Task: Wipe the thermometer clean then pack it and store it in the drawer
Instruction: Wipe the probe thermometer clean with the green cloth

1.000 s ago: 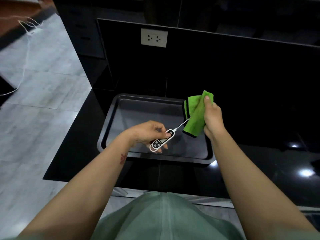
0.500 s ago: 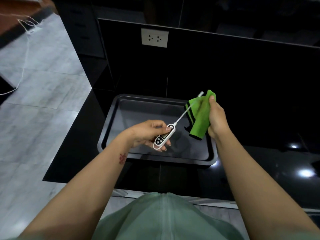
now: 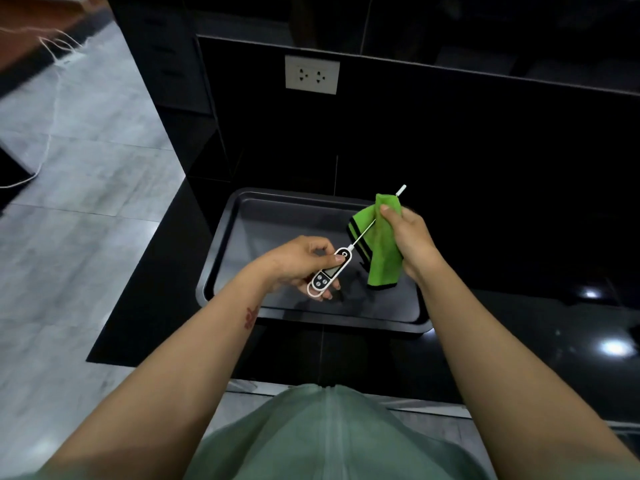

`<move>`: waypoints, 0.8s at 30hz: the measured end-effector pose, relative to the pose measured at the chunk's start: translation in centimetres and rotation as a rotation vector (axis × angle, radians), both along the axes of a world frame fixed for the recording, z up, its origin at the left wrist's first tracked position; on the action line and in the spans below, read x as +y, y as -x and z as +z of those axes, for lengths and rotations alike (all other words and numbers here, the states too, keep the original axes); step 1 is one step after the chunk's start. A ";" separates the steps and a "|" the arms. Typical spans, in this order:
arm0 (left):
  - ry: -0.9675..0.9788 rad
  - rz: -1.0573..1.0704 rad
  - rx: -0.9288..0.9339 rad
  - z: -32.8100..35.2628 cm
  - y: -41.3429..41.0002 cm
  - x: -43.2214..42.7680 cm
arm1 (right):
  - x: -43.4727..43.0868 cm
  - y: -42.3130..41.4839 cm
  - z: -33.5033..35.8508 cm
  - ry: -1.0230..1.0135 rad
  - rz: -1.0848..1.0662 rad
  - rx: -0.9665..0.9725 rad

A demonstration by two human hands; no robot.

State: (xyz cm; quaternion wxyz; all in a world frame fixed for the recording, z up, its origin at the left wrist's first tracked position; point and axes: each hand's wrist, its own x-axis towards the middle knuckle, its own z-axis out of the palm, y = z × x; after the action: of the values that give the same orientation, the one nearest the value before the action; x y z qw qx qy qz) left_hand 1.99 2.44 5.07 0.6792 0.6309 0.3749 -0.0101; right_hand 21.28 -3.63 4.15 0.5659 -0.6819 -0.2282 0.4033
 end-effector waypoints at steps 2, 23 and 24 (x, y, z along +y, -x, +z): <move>-0.003 -0.017 0.008 0.3 0.1 0.1 | -0.1 -0.7 0.2 0.010 -0.023 -0.027; -0.105 0.085 -0.015 0.6 -0.7 -0.1 | 0.5 0.0 -1.3 0.056 0.039 -0.262; -0.108 0.098 -0.017 0.6 -0.7 -0.1 | 0.5 0.4 -1.6 0.084 0.101 -0.297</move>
State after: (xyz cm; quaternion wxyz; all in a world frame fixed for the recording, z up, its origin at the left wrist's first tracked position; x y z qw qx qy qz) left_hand 2.73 2.30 5.68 0.6470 0.6476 0.3996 0.0488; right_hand 20.90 -3.18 2.58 0.4758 -0.7447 -0.3265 0.3352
